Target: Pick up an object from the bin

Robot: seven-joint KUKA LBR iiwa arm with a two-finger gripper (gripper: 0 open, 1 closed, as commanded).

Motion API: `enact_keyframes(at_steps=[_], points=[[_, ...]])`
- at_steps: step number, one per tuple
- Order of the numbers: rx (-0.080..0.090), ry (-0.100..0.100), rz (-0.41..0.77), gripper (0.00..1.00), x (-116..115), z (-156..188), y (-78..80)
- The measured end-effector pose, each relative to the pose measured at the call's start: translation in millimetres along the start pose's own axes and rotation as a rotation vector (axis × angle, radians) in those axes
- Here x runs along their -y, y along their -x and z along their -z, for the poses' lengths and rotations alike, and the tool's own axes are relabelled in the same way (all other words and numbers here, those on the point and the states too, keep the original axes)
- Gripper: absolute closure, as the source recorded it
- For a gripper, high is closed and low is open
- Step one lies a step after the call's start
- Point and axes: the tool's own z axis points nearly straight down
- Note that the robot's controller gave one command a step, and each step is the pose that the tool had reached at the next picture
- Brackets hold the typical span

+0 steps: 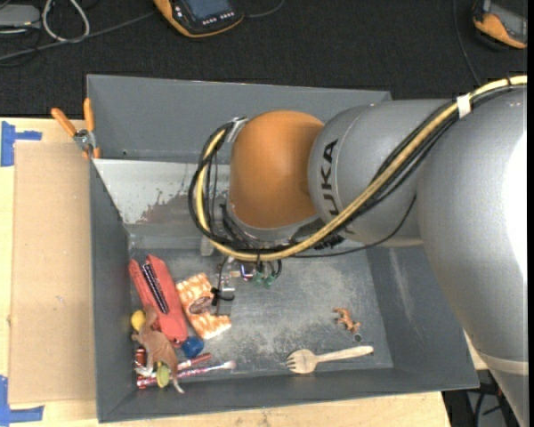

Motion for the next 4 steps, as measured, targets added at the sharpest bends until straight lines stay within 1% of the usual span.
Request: enact_keyframes(at_steps=[1,2,3,4], points=[[0.000,0.000,0.000,0.00,0,0,0.0],[0.000,-0.001,0.073,0.00,-23,-25,-11.8],[0.001,0.000,0.170,0.00,-2,-40,-24.2],[-0.001,0.001,0.155,0.00,-5,-21,-26.2]])
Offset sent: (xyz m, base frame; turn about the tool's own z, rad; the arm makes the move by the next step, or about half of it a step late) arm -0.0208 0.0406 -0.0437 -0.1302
